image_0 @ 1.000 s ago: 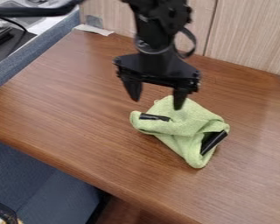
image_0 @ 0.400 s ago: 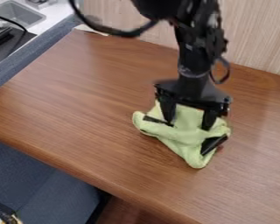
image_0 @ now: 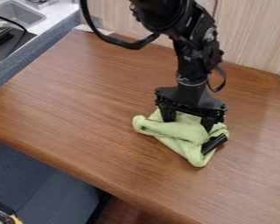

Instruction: Move the cloth to the top left of the table

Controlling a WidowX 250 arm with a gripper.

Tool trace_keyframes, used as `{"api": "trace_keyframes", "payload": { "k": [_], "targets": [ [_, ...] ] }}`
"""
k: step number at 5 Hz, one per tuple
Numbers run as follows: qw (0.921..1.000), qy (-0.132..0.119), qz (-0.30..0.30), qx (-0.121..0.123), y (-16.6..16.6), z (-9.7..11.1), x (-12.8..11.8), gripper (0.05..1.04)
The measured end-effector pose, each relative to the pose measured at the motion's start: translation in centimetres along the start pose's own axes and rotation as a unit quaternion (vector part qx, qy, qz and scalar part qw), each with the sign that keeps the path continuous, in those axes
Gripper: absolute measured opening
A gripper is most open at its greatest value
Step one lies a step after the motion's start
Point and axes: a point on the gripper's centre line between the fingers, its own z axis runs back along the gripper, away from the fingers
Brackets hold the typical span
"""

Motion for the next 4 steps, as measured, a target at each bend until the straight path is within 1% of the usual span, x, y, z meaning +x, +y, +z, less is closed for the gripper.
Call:
{"api": "trace_keyframes", "payload": {
  "k": [1, 2, 3, 4],
  "targets": [
    [0.9999, 0.001, 0.015, 0.006, 1.0, -0.1, 0.2, 1.000],
    [0.9994, 0.004, 0.034, 0.009, 2.2, -0.3, 1.2, 1.000],
    [0.9978, 0.002, 0.064, 0.016, 4.0, -0.6, 3.4, 1.000],
    [0.9927, -0.003, 0.117, 0.028, 7.6, -0.6, 5.5, 1.000]
  ]
}}
